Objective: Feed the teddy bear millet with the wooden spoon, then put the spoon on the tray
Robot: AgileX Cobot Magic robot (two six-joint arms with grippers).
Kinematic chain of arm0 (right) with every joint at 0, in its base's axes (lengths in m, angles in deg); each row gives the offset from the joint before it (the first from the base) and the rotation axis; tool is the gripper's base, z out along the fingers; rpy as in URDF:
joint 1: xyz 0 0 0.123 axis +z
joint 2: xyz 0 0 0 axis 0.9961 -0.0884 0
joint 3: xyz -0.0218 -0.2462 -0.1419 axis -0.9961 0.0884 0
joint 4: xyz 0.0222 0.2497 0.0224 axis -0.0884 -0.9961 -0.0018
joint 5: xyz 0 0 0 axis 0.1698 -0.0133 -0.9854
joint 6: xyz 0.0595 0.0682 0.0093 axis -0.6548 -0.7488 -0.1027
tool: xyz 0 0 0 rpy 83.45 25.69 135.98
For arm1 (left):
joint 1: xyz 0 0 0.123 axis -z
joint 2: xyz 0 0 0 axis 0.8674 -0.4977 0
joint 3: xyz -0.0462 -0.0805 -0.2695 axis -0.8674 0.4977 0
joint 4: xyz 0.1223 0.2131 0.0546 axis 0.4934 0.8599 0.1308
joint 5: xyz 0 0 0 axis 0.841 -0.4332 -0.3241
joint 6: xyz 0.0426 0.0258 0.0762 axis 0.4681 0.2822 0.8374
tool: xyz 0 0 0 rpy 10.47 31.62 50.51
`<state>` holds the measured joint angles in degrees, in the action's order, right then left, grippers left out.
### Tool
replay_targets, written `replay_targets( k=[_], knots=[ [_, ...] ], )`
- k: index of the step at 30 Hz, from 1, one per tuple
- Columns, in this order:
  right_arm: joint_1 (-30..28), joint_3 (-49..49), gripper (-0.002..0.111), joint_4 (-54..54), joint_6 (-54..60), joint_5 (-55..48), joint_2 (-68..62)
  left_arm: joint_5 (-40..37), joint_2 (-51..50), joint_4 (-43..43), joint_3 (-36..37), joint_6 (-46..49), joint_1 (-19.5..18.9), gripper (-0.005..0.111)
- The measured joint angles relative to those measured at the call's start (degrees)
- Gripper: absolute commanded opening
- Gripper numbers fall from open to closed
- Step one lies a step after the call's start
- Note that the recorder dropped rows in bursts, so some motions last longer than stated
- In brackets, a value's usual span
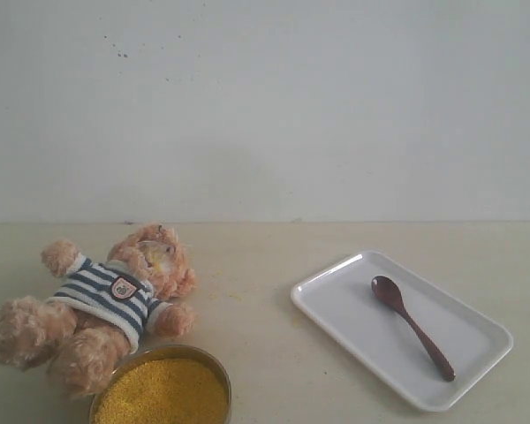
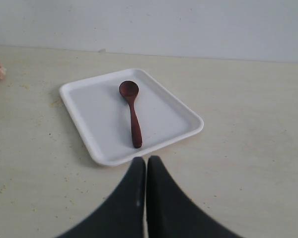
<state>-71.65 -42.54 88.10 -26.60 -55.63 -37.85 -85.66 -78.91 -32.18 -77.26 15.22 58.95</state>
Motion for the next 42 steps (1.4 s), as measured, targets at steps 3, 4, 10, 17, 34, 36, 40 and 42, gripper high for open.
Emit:
replay_targets(
  k=[3,4,10,17,34,36,40,42],
  knots=[
    [0.0,0.0,0.0,0.0,0.0,0.0,0.0,0.0,0.0,0.0,0.0,0.2,0.0,0.004],
    [0.0,0.0,0.0,0.0,0.0,0.0,0.0,0.0,0.0,0.0,0.0,0.2,0.0,0.004],
    [0.0,0.0,0.0,0.0,0.0,0.0,0.0,0.0,0.0,0.0,0.0,0.3,0.0,0.004],
    [0.0,0.0,0.0,0.0,0.0,0.0,0.0,0.5,0.0,0.2,0.0,0.3,0.0,0.004],
    [0.0,0.0,0.0,0.0,-0.3,0.0,0.0,13.5,0.0,14.6,0.8,9.9,0.0,0.004],
    [0.0,0.0,0.0,0.0,-0.3,0.0,0.0,13.5,0.0,14.6,0.8,9.9,0.0,0.004],
    [0.0,0.0,0.0,0.0,-0.4,0.0,0.0,13.5,0.0,14.6,0.8,9.9,0.0,0.004],
    [0.0,0.0,0.0,0.0,-0.4,0.0,0.0,13.5,0.0,14.6,0.8,9.9,0.0,0.004]
  ],
)
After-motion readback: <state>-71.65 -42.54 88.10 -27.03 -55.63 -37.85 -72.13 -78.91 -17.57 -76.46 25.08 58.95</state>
